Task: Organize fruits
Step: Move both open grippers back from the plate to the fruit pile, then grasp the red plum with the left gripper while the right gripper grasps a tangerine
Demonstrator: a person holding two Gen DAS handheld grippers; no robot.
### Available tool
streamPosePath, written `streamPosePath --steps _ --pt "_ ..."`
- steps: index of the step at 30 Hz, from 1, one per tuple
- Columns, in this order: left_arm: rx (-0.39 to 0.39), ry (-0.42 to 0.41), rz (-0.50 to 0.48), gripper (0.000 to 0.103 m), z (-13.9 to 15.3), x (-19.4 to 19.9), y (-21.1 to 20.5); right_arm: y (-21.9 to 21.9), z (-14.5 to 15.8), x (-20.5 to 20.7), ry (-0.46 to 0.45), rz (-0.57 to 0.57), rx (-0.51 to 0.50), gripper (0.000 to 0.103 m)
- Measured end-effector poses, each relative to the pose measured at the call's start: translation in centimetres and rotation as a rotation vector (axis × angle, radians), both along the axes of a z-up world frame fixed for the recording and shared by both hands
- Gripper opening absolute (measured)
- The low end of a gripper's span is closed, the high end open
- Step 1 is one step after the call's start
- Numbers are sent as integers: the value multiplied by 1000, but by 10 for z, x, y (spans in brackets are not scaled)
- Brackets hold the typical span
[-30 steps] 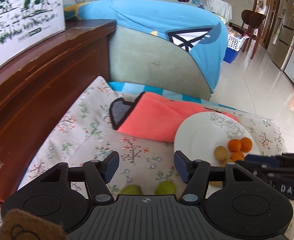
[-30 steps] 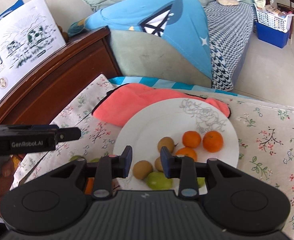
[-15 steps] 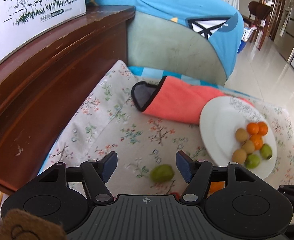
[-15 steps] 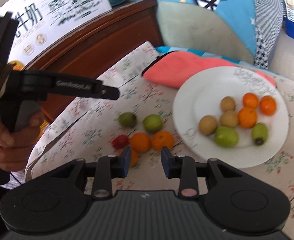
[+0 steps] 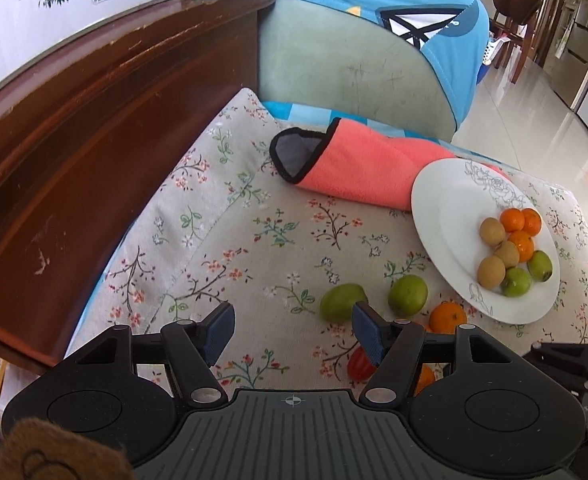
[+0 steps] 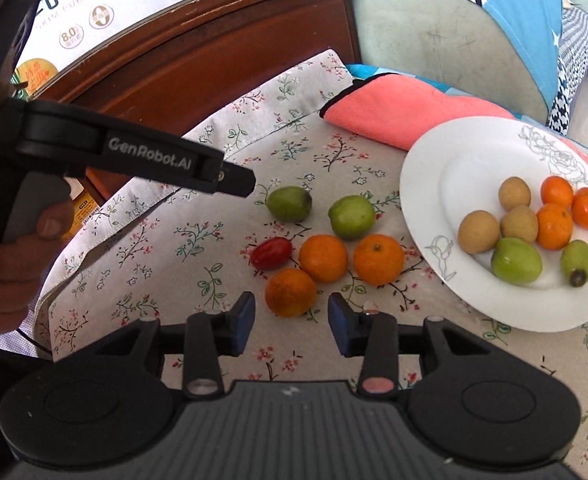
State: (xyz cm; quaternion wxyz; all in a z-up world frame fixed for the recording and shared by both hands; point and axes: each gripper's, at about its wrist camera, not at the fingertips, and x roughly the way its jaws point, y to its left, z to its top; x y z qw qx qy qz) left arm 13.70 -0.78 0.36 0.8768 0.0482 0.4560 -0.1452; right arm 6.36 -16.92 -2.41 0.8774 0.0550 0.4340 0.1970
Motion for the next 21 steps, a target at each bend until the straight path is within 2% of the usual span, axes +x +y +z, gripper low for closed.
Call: streamPosePath --steps 8,12,17,21 --pt "-8 28 10 65 -4 2 5 12 -10 6 1 9 -26 44" --pt "-11 30 -4 65 -7 0 6 14 -11 4 -9 17 -44 30" --pt "-3 -4 -75 65 -9 -10 0 2 -9 -2 8 21 -24 29" --pt "33 -40 -150 64 -13 -21 -9 -14 -6 -10 17 7 -27 29"
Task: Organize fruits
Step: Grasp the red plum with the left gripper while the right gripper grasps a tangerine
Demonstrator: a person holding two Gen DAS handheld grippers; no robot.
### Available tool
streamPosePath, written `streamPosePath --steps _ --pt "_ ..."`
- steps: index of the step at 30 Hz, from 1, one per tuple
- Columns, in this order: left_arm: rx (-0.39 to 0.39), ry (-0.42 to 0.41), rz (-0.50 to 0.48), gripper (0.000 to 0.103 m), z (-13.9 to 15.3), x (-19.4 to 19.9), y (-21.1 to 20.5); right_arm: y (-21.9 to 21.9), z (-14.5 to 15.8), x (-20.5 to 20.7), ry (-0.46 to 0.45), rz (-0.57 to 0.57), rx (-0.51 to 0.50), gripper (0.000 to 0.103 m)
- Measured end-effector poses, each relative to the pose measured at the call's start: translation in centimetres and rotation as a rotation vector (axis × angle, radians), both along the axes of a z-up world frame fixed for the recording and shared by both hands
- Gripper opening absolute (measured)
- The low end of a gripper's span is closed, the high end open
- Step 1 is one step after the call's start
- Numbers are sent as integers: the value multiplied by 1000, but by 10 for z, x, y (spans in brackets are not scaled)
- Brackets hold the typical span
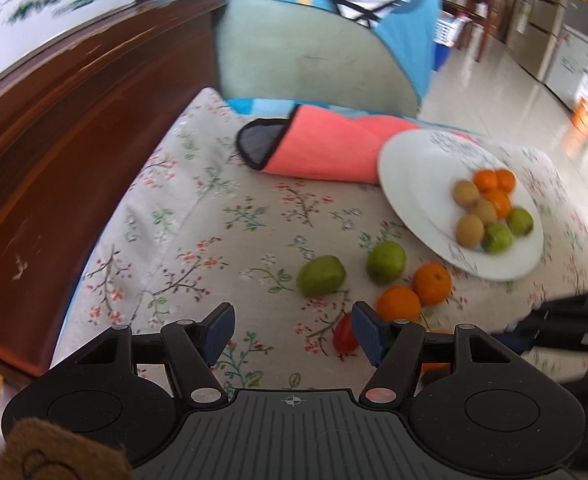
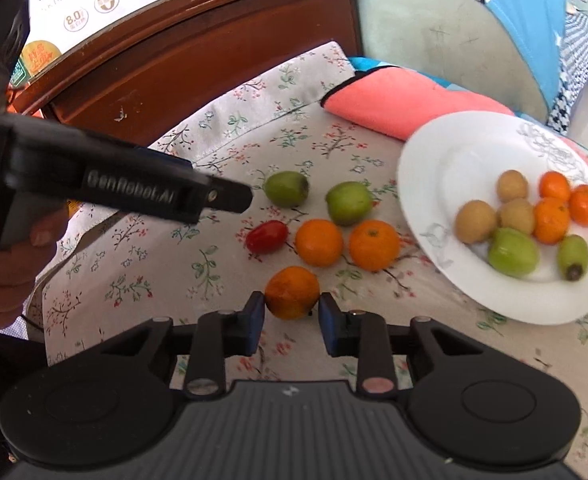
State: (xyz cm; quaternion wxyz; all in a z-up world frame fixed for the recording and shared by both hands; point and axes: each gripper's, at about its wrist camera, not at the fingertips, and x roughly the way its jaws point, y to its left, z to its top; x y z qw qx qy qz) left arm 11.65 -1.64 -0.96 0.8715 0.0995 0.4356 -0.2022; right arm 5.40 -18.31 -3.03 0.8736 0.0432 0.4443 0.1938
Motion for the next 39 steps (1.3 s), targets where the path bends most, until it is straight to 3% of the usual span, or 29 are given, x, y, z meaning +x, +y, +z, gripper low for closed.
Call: streamPosePath --steps 8,13,16,29,36,39 --pt "28 -31 -97 60 -15 -9 -13 -23 1 -6 32 -55 13 30" --pt "18 -15 -122 46 -22 -8 -19 -25 0 -5 39 -66 18 30" --pt "20 -1 -130 40 -26 -7 -21 -25 -1 -3 54 -77 26 30" --pt "17 -2 -154 30 -32 -8 -29 -27 -7 0 69 -114 38 33" --pt "18 -2 -157 19 -31 -9 -30 -24 -7 -1 59 -93 9 32" --pt "10 9 -154 19 -31 -9 -29 -24 -6 -1 61 -95 10 31"
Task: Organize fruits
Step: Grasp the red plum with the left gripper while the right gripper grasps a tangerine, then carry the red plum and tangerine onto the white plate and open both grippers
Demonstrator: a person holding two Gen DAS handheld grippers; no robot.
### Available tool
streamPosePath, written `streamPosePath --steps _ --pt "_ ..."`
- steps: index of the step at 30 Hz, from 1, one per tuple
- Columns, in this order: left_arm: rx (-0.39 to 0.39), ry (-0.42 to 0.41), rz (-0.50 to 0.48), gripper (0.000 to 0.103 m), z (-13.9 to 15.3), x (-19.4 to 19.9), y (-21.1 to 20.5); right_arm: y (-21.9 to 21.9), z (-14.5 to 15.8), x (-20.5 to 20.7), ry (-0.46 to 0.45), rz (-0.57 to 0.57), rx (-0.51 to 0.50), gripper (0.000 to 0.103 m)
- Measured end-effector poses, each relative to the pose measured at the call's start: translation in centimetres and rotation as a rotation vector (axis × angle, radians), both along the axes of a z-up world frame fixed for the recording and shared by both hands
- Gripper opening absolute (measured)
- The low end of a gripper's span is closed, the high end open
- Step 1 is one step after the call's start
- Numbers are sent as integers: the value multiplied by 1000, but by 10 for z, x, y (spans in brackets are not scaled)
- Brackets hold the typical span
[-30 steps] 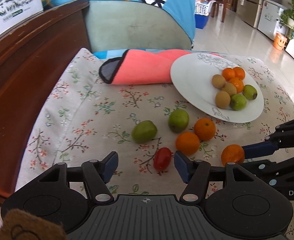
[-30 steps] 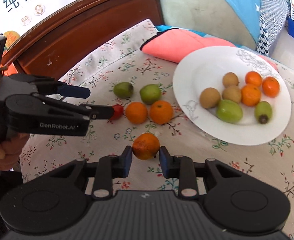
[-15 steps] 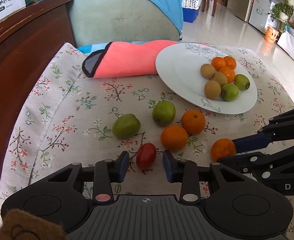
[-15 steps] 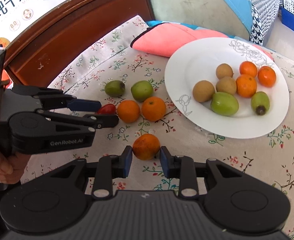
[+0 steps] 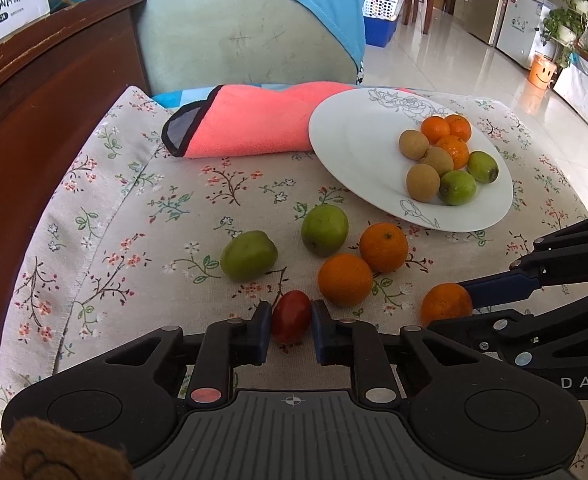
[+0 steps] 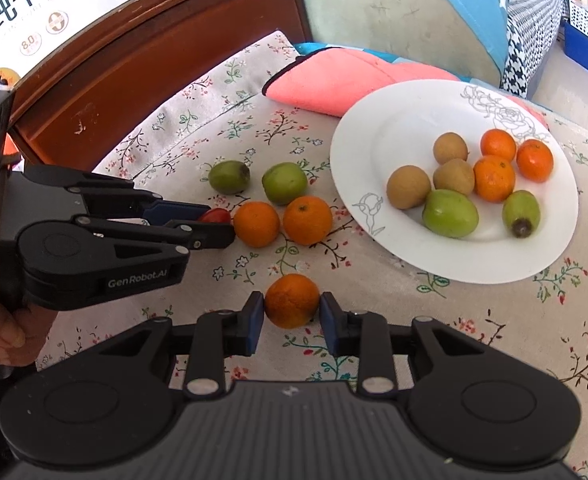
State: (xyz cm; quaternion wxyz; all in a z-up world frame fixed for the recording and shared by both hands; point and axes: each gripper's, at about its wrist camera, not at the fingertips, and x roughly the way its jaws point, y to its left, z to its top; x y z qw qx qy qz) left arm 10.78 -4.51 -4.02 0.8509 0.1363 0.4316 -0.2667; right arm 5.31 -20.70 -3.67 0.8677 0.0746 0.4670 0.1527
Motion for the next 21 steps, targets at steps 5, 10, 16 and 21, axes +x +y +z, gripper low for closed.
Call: streamPosePath --steps 5,10,16,21 --pt "5 -4 -5 19 3 -3 0 -1 3 0 -1 -2 10 30" --pt "-14 -12 7 19 13 -4 2 -4 11 -1 -23 -8 30 30" --pt "-57 -34 32 19 31 -4 4 -12 24 1 -55 -29 51 30" --pt "-101 -57 36 19 46 -3 0 -24 39 3 -98 -60 72 30"
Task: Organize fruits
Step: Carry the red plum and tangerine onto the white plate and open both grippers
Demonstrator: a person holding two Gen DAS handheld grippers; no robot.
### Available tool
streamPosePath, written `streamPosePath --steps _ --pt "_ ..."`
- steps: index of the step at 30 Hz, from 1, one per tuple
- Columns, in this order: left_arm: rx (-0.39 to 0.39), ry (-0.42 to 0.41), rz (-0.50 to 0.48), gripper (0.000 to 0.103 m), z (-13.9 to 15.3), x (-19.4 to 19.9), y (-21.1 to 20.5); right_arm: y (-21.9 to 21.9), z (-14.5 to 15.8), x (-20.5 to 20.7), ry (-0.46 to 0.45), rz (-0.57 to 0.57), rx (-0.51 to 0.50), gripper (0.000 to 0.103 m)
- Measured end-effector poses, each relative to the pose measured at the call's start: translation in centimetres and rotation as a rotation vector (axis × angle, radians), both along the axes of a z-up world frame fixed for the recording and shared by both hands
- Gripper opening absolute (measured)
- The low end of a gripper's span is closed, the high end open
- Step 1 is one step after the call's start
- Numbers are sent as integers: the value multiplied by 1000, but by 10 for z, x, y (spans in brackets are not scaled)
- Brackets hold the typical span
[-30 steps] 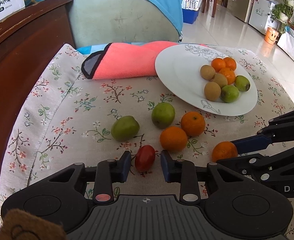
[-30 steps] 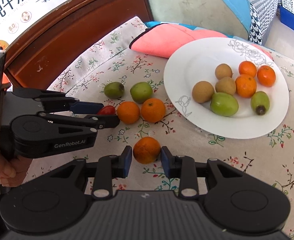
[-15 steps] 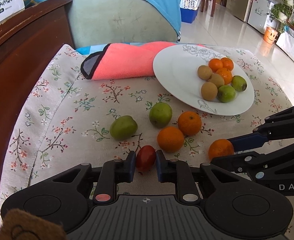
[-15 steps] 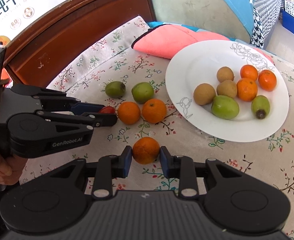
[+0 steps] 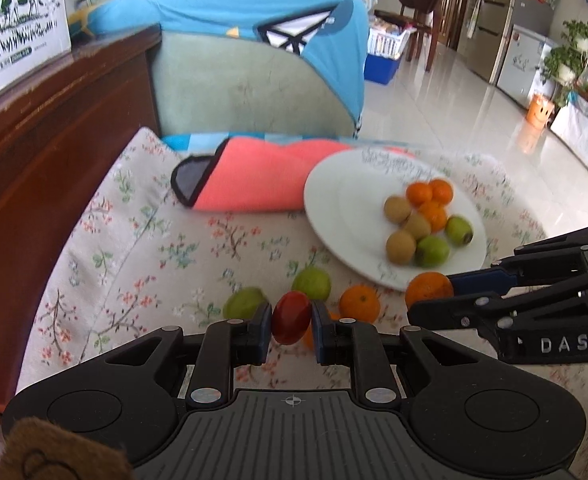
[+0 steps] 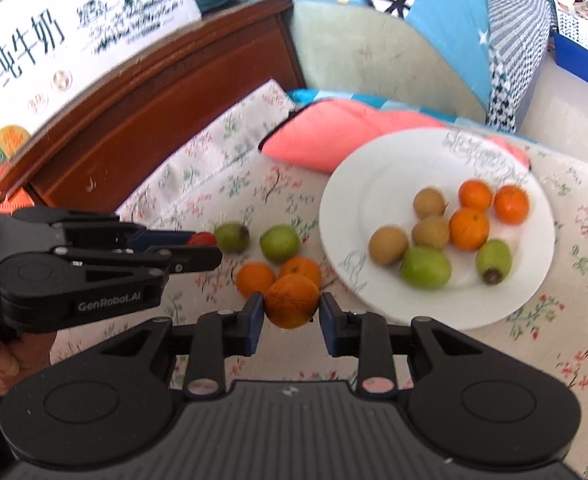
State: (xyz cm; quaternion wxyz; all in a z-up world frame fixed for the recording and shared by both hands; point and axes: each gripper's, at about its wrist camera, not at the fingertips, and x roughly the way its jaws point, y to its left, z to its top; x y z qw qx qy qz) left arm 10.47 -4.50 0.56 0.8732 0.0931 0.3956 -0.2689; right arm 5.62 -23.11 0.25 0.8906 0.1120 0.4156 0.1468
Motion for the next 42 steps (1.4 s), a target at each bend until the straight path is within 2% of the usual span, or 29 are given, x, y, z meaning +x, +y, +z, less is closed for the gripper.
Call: streamPosePath --steps 11,18,30,42 --pt "-79 -27 14 19 23 6 -19 -34 35 10 -104 -104 26 30" --pt "-113 -27 26 19 28 12 -33 -53 44 21 -139 -156 31 30" --pt "-151 8 65 19 21 27 -60 -74 35 43 -142 -219 55 30" --pt "-144 56 107 19 0 40 -87 -78 14 66 -103 -222 63 30"
